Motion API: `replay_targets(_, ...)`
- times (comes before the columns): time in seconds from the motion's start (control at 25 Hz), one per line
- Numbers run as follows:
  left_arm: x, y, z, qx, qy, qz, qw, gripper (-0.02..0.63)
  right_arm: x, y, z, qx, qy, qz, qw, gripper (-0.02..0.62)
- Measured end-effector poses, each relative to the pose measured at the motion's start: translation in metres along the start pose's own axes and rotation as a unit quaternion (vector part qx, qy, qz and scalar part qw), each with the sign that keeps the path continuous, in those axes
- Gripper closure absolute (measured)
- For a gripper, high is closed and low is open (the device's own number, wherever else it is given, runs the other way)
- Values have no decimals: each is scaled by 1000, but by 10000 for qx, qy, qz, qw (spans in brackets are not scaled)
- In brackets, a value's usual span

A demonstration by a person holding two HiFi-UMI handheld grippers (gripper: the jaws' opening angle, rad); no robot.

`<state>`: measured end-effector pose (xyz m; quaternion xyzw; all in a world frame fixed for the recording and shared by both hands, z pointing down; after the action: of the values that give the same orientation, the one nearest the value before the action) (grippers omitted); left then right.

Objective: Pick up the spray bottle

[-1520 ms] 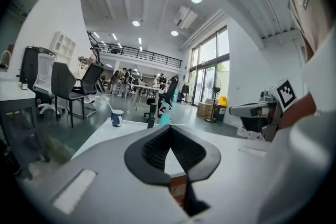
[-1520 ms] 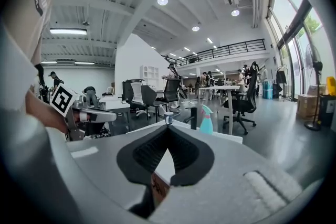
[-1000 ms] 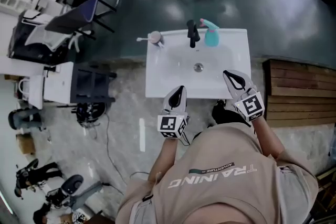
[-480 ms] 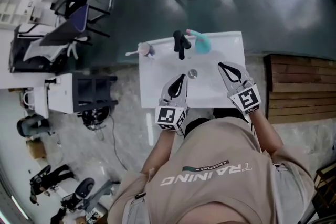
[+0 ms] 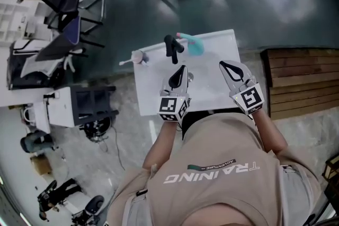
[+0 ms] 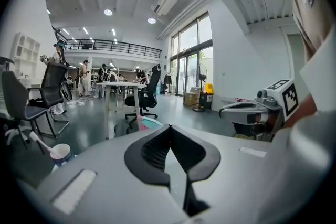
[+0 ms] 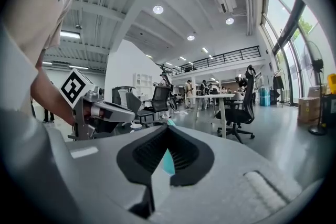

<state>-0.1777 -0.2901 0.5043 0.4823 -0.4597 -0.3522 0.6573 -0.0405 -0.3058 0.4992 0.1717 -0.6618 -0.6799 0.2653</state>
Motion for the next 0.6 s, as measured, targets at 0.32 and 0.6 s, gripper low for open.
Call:
replay_targets(0.32,54,0,8,-246,-59,102,9996,586,-7,-5,-10,-28,90,71,9999,594)
replay_targets(0.6,84,15,20,-352,-317,369,9982,541,-6,3,-25,84,35,248,9997,594)
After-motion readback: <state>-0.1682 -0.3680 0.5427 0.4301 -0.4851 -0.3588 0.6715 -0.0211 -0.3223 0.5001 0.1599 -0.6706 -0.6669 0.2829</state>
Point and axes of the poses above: the fingertips, and each gripper's own axes: x forward along the fingers, z to its left, y out of its underside, the point moved 1 cm from there along -x, backward along the fingers, and after that the axes turned 4 degrees about -x, right-handed, at the moved point
